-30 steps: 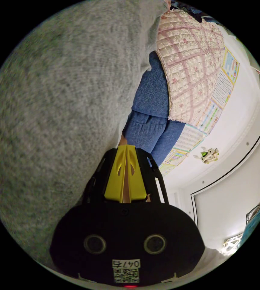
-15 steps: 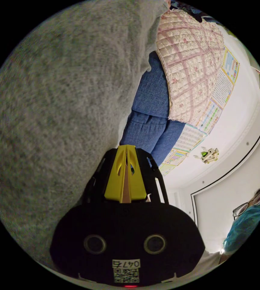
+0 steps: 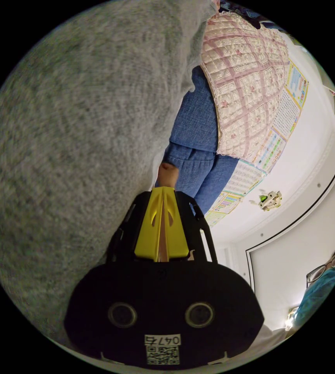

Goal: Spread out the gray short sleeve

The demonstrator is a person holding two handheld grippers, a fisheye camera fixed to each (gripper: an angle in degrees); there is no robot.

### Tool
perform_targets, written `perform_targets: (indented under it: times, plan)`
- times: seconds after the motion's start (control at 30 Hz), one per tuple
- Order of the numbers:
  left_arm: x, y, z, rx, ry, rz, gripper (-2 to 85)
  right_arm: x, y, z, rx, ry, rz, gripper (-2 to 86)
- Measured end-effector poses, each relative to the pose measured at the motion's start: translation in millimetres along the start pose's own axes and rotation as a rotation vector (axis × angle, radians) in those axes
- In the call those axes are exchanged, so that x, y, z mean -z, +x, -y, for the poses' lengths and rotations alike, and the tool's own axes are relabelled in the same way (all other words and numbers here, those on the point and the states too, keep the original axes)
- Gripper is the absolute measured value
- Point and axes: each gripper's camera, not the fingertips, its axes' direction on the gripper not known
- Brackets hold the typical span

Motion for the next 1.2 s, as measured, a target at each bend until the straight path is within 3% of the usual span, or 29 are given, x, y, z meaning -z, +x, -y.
perform_targets:
  times: [0.8,1.2]
  plan:
    - [-244.6,-140.7,-111.2,-0.046,-0.014,0.036,-1.0,8.7,-87.5,-70.9,-0.007,0.003,0.011,-0.7]
    - [-305.4,-116.6,-216.1,-0.521,0.248,0.41,-1.0,-22.3,-174.2,-145.8,-0.011,0.005,0.018,-0.6]
